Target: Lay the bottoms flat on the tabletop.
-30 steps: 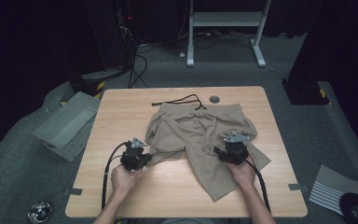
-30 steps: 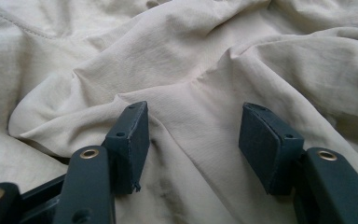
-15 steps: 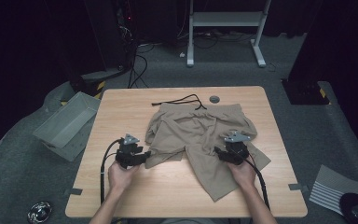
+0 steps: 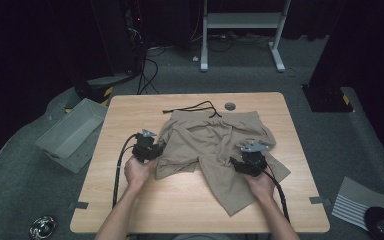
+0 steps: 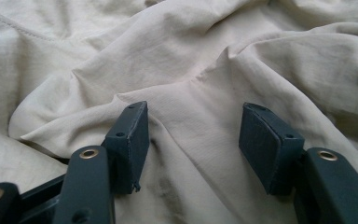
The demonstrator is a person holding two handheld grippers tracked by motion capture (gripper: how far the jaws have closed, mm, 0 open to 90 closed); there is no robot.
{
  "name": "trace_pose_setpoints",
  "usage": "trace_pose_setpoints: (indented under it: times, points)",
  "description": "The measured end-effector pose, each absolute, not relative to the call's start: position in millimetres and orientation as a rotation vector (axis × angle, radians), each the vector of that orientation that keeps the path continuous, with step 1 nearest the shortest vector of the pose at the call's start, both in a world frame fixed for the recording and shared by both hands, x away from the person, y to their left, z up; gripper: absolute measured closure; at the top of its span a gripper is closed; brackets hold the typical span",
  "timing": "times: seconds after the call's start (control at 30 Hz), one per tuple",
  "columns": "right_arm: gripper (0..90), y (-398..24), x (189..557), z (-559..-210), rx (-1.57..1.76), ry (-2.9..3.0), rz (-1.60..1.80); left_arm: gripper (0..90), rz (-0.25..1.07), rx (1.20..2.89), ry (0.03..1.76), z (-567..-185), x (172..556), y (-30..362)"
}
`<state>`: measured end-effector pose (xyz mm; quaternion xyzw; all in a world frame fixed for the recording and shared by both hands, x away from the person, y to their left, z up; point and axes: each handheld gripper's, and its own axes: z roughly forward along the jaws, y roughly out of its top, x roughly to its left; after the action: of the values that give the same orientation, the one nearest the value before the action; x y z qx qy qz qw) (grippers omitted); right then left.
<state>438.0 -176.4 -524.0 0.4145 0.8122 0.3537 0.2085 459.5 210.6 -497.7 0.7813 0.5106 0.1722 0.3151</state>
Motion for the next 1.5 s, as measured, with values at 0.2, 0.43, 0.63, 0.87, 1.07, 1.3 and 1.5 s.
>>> trace_pose_setpoints:
  times: [0.2,0.43,0.63,0.87,1.07,1.3,1.5]
  points:
    - [48.6,-192,438,-524,1.123,2.309,1.011,89.2,0.484,2.081,1.393,-492,466,226]
    - [52.5,-224,438,-524,1.15,2.273,0.971,88.6,0.577,2.028,1.464,-483,473,251]
    - [51.2,-231,436,-520,1.239,2.218,0.892,64.2,0.561,2.023,1.439,-486,464,243]
    - [51.9,-207,411,-513,1.105,2.25,0.986,54.9,0.494,2.014,1.331,-481,438,222]
    - [57.6,-178,401,-509,0.988,2.334,1.059,52.5,0.382,2.03,1.369,-495,455,207]
    - [61.6,-144,401,-511,0.889,2.432,1.086,64.5,0.349,1.977,1.416,-510,470,202]
    - [83.1,-129,404,-523,0.824,2.518,1.062,86.1,0.394,2.051,1.399,-508,476,200]
